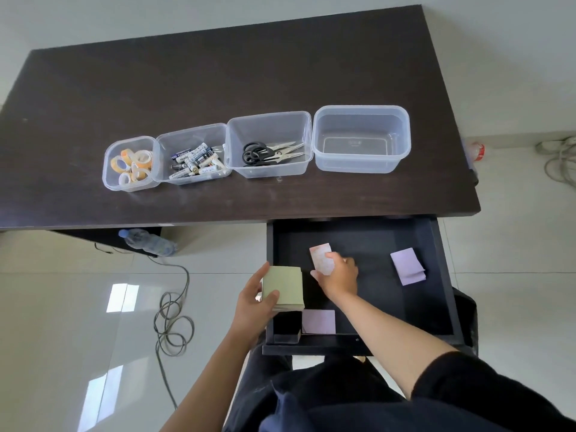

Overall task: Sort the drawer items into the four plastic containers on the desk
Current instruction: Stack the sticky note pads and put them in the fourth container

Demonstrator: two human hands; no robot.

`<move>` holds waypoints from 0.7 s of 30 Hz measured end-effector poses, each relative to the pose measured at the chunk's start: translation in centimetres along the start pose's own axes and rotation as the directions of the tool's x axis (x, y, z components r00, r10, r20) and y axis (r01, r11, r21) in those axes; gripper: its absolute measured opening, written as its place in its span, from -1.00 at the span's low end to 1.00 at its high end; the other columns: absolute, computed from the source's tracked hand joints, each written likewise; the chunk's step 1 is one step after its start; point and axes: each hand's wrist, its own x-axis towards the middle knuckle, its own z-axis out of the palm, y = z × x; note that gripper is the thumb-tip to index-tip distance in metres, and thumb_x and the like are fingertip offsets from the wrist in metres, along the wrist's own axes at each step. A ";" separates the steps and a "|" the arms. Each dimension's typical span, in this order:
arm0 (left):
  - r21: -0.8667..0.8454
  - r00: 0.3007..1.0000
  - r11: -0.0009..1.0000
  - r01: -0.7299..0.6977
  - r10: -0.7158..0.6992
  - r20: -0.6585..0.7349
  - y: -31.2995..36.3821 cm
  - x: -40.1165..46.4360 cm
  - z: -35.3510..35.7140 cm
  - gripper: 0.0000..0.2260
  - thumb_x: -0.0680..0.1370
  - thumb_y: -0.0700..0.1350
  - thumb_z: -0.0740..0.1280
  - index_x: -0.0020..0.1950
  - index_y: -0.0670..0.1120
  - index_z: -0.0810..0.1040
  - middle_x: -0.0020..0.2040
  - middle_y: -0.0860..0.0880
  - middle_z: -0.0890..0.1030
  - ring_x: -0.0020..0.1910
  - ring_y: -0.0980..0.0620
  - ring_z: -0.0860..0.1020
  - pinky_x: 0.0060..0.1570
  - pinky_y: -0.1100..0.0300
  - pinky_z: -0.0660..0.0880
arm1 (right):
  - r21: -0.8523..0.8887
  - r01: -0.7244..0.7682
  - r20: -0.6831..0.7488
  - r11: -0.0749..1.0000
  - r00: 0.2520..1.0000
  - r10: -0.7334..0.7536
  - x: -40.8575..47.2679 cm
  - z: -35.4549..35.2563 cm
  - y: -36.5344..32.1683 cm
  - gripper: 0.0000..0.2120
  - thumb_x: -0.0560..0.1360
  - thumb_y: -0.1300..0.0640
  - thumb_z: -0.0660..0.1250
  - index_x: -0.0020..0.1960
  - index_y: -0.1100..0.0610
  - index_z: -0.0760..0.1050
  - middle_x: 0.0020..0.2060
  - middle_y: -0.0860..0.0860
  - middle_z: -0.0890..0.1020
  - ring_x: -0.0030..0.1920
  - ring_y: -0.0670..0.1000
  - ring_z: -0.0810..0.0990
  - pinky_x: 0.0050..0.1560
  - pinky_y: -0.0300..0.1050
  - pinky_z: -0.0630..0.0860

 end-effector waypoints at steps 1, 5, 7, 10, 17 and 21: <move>0.010 1.000 1.000 -0.001 0.001 0.001 0.1 0.0 -0.2 -0.52 0.56 -0.26 0.30 0.31 0.24 0.35 0.26 -0.12 0.44 0.21 -0.12 0.50 0.02 0.06 0.62 | -0.065 -0.004 -0.020 0.998 1.000 0.003 0.0 0.4 -0.2 -0.51 0.36 -0.05 0.48 0.24 -0.04 0.41 0.21 0.05 0.35 0.26 0.13 0.32 0.13 0.02 0.47; 0.017 1.000 1.000 0.012 -0.012 -0.002 0.4 0.2 -1.0 -0.51 0.56 -0.27 0.29 0.37 0.19 0.34 0.24 -0.11 0.42 0.18 -0.09 0.49 0.00 0.10 0.61 | -0.153 -0.016 -0.089 0.988 0.996 0.002 0.3 1.3 -0.5 -0.51 0.35 0.02 0.49 0.22 -0.04 0.39 0.22 0.08 0.35 0.22 0.15 0.33 0.14 0.01 0.45; 0.018 1.000 1.000 0.017 -0.017 -0.005 0.5 0.3 -1.3 -0.51 0.57 -0.27 0.28 0.38 0.19 0.35 0.23 -0.09 0.43 0.12 -0.04 0.52 -0.01 0.06 0.62 | -0.141 -0.027 -0.078 0.990 0.997 0.016 0.4 1.3 -0.7 -0.53 0.36 0.10 0.45 0.22 -0.02 0.39 0.23 0.10 0.34 0.21 0.17 0.32 0.09 0.01 0.47; 0.029 1.000 0.999 0.020 -0.020 -0.016 0.6 0.7 -1.5 -0.51 0.57 -0.26 0.29 0.38 0.20 0.35 0.24 -0.11 0.44 0.11 -0.04 0.52 0.05 -0.06 0.60 | -0.002 -0.028 -0.065 1.000 0.997 0.028 0.1 0.7 -0.8 -0.60 0.37 0.14 0.42 0.18 0.03 0.43 0.20 0.09 0.35 0.22 0.16 0.32 0.00 -0.03 0.51; 0.031 0.999 0.999 0.033 -0.033 -0.011 0.4 1.3 -0.8 -0.49 0.56 -0.25 0.30 0.39 0.21 0.34 0.26 -0.10 0.43 0.23 -0.12 0.47 0.13 -0.03 0.57 | 0.409 0.215 -0.266 0.887 0.958 -0.109 -3.3 -2.7 -1.4 -0.91 0.44 0.23 0.39 -0.09 0.08 0.54 0.05 0.02 0.44 0.01 0.03 0.53 -0.10 -0.33 0.49; 0.047 1.000 0.999 0.023 -0.022 -0.010 0.8 1.7 0.2 -0.50 0.56 -0.24 0.30 0.39 0.21 0.33 0.24 -0.06 0.43 0.22 -0.07 0.46 0.04 0.12 0.59 | 0.391 0.315 -0.298 0.865 0.932 -0.205 -5.3 -5.3 -2.4 -0.96 0.53 0.09 0.29 -0.07 0.04 0.51 -0.10 -0.04 0.57 -0.07 -0.06 0.54 -0.15 -0.29 0.48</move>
